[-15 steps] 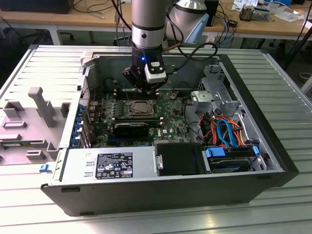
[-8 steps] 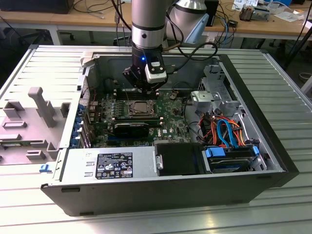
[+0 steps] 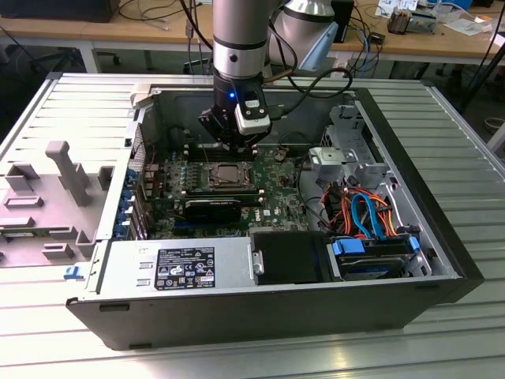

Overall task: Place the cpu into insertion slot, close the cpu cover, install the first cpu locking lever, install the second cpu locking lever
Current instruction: 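Install the first cpu locking lever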

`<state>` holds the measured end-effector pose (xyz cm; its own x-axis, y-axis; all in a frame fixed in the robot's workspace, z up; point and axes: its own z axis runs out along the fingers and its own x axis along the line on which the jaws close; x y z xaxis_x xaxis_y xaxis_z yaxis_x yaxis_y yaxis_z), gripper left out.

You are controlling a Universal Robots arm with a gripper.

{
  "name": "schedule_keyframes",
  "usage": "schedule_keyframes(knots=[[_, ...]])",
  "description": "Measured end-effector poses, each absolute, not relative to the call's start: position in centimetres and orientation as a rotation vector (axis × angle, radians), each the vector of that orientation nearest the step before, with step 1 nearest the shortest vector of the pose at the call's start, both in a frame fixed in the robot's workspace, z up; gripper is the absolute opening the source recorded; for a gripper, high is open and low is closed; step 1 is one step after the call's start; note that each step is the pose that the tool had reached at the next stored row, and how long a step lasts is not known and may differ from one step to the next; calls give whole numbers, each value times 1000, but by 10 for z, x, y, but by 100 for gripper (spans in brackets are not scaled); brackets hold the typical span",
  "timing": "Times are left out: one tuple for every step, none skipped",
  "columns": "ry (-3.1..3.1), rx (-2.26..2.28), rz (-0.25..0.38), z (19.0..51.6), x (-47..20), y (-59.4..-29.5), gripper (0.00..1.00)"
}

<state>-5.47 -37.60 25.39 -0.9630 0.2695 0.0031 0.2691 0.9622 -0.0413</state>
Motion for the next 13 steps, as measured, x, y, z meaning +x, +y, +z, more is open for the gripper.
schedule_keyframes(knots=[[-3103,-424,64,254,-55,-376,11],[-3104,-422,63,254,-55,-376,11],[-3104,-420,64,254,-55,-376,11],[-3105,-416,64,254,-55,-376,11],[-3105,-414,64,254,-55,-376,11],[-3105,-412,64,254,-55,-376,11],[-3106,-410,64,254,-55,-376,11],[-3106,-407,64,254,-55,-376,11],[-3106,-405,64,254,-55,-376,11],[-3107,-403,64,254,-55,-376,11],[-3107,-400,64,254,-55,-376,11],[-3107,-399,64,254,-55,-376,11],[-3107,-397,64,254,-55,-376,11]])
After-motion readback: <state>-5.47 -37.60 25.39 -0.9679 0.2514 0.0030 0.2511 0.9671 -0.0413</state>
